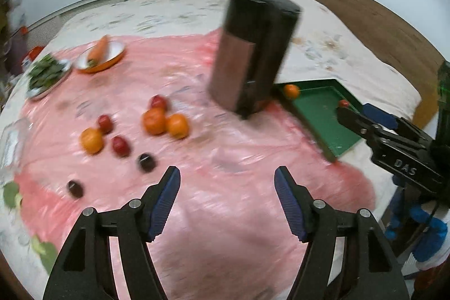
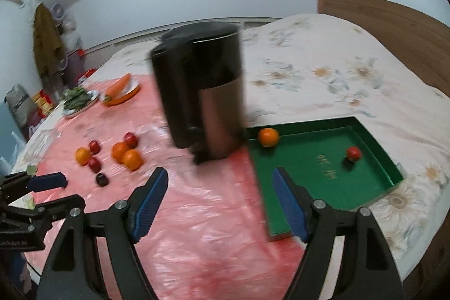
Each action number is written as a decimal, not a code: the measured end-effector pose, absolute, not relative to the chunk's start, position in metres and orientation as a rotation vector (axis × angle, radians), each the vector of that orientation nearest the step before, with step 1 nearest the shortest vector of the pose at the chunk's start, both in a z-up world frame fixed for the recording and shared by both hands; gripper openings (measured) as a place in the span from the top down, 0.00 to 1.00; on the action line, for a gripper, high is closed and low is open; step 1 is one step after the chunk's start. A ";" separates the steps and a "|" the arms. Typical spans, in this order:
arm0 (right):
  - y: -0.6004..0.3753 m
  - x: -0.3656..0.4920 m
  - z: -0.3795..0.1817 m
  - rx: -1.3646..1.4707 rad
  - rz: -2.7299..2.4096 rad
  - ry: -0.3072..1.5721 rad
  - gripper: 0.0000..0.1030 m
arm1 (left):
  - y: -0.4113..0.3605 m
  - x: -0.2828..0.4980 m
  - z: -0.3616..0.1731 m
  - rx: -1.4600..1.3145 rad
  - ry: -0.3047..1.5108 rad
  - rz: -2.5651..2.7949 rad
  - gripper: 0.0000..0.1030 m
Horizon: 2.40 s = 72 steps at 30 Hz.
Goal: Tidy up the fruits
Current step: 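Grasp a red apple with the left tool while the right tool grasps an orange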
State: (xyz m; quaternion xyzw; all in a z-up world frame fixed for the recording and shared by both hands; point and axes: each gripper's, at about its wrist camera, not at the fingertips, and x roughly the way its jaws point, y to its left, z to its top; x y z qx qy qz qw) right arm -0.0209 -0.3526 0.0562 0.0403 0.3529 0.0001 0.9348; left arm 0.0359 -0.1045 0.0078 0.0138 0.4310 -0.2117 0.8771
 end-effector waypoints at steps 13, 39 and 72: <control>-0.264 0.017 0.025 0.010 0.254 0.785 0.00 | -0.003 0.072 -0.028 -0.136 0.948 -0.235 0.39; -0.205 0.145 -0.057 -0.107 0.484 0.954 0.14 | -0.015 0.176 -0.106 -0.085 1.072 -0.182 0.52; -0.211 0.139 -0.065 -0.096 0.457 0.955 0.47 | -0.007 0.157 -0.088 -0.109 0.959 -0.209 0.73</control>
